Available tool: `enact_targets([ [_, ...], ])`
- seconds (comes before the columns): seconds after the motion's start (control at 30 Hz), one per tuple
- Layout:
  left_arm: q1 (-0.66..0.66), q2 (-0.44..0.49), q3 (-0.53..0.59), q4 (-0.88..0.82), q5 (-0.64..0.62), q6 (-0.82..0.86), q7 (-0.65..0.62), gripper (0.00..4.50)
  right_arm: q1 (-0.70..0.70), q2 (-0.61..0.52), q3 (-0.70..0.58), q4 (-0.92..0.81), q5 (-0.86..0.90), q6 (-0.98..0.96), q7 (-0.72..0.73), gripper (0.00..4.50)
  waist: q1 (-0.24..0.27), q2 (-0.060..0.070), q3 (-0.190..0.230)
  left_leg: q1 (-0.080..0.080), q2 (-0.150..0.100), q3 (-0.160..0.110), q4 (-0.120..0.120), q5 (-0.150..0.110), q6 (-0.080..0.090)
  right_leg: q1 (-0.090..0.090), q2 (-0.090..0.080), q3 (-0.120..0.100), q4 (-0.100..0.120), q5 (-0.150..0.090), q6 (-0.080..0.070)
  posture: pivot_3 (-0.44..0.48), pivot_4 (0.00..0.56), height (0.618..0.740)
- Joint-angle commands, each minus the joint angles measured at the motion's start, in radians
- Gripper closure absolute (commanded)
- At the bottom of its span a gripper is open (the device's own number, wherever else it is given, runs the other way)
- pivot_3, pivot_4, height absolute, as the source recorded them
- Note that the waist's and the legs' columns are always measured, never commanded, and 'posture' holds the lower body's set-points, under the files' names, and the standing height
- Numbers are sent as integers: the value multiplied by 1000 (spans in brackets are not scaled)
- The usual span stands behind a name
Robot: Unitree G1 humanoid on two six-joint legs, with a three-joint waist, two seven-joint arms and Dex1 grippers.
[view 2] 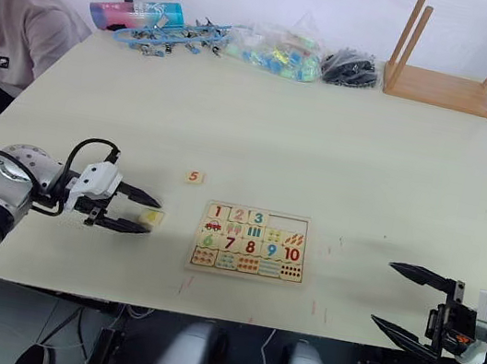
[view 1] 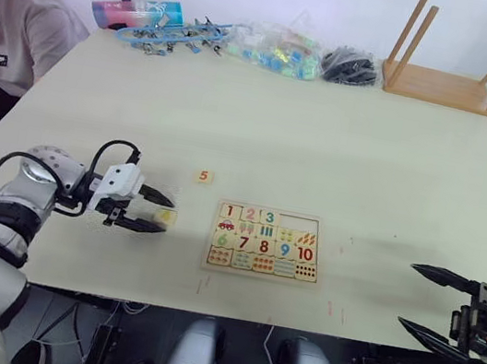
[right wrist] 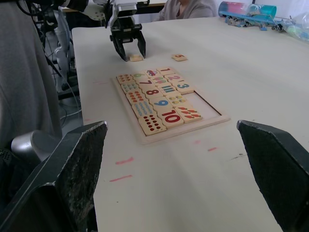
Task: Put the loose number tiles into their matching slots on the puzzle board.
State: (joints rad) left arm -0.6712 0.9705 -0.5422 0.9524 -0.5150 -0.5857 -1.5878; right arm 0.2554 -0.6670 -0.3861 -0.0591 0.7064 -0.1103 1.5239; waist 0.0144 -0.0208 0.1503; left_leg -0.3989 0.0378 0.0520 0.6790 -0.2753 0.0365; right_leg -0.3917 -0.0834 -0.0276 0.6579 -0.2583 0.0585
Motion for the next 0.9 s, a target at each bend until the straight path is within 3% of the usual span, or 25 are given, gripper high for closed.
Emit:
enact_targets([
  [0.03,-3,23,-31,30,5,-21,-27,1608,-6,-4,-7,-9,5,-7,7,0,0,1,0,0,0,0,0,0,0,0,0,0,0,0,0,0,150,737],
  [0.47,12,45,-49,26,-26,-26,-27,1608,-32,0,-7,10,12,-6,27,0,-1,1,-1,0,0,0,0,0,0,0,0,0,0,0,0,0,150,737],
  [0.6,21,47,-44,11,-52,-4,-27,3370,-36,1,-3,12,13,-5,29,0,0,1,-1,0,1,0,0,0,0,0,0,0,0,0,0,0,150,737],
  [0.63,22,48,-43,9,-56,-2,-27,3527,-37,1,-2,12,13,-4,29,0,0,1,-1,0,1,0,0,0,0,0,0,0,0,0,0,0,150,737],
  [0.9,34,59,1,-19,-81,27,-27,3525,-31,8,7,-3,27,-1,35,0,-2,1,0,0,1,0,0,0,0,0,1,0,0,0,0,0,150,737],
])
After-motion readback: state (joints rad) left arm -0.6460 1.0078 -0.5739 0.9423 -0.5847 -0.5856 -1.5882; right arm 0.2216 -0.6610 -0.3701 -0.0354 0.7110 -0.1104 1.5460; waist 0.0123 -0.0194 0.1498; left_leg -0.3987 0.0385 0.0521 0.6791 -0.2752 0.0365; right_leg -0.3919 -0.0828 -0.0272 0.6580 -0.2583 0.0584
